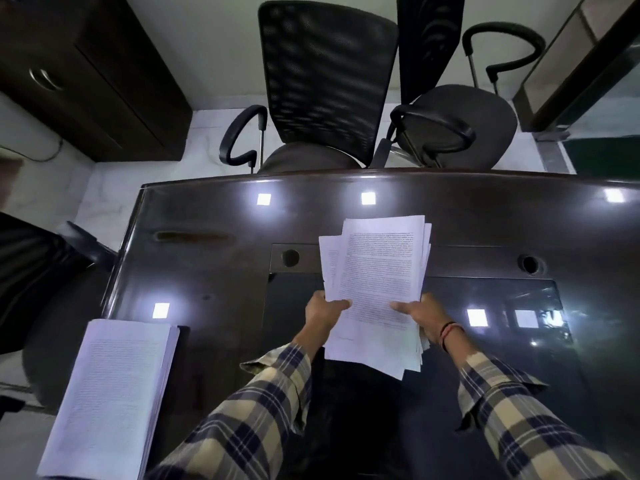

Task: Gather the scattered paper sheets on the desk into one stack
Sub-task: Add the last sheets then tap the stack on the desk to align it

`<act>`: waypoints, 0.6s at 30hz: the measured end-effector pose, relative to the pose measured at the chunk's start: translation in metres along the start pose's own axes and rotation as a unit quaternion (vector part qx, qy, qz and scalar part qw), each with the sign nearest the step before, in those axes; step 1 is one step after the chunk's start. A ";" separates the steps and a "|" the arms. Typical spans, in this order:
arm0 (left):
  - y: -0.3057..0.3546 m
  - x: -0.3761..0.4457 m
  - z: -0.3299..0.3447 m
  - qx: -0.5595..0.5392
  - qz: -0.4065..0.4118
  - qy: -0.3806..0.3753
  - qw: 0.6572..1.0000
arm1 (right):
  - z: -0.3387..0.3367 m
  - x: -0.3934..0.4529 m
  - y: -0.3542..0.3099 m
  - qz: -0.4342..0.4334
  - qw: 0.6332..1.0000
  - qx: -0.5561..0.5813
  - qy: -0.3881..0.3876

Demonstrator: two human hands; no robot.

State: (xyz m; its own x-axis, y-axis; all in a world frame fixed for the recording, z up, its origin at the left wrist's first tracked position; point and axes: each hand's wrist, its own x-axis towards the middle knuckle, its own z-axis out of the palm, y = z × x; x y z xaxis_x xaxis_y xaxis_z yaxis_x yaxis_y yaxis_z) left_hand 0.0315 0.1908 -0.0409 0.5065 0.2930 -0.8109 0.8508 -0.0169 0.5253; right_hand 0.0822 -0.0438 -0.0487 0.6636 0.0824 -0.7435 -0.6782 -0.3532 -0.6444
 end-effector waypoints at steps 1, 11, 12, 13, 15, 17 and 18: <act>0.000 -0.001 -0.006 -0.023 0.020 -0.002 1.000 | -0.002 -0.005 0.001 -0.007 1.000 0.009 -0.019; 0.033 -0.038 -0.065 -0.125 0.181 -0.098 0.971 | -0.007 -0.050 -0.041 -0.165 0.986 0.008 -0.030; 0.039 -0.043 -0.068 -0.113 0.212 -0.083 0.967 | -0.005 -0.055 -0.050 -0.188 0.982 0.004 -0.011; 0.045 -0.048 -0.071 -0.109 0.238 -0.073 0.962 | -0.002 -0.059 -0.057 -0.207 0.978 0.004 0.007; 0.058 -0.060 -0.077 -0.116 0.282 -0.068 0.950 | 0.005 -0.069 -0.072 -0.232 0.972 0.026 0.037; 0.066 -0.070 -0.082 -0.138 0.307 -0.066 0.939 | 0.012 -0.080 -0.086 -0.256 0.963 0.061 0.051; 0.069 -0.074 -0.083 -0.150 0.315 -0.063 0.935 | 0.015 -0.084 -0.090 -0.269 0.958 0.078 0.051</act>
State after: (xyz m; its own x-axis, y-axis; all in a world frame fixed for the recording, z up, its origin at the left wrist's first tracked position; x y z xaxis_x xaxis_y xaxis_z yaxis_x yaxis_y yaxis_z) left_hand 0.0406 0.2476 0.0770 0.9226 0.1996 -0.3301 0.3099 0.1262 0.9424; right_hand 0.0826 -0.0050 0.0686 0.9529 0.1190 -0.2791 -0.2622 -0.1402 -0.9548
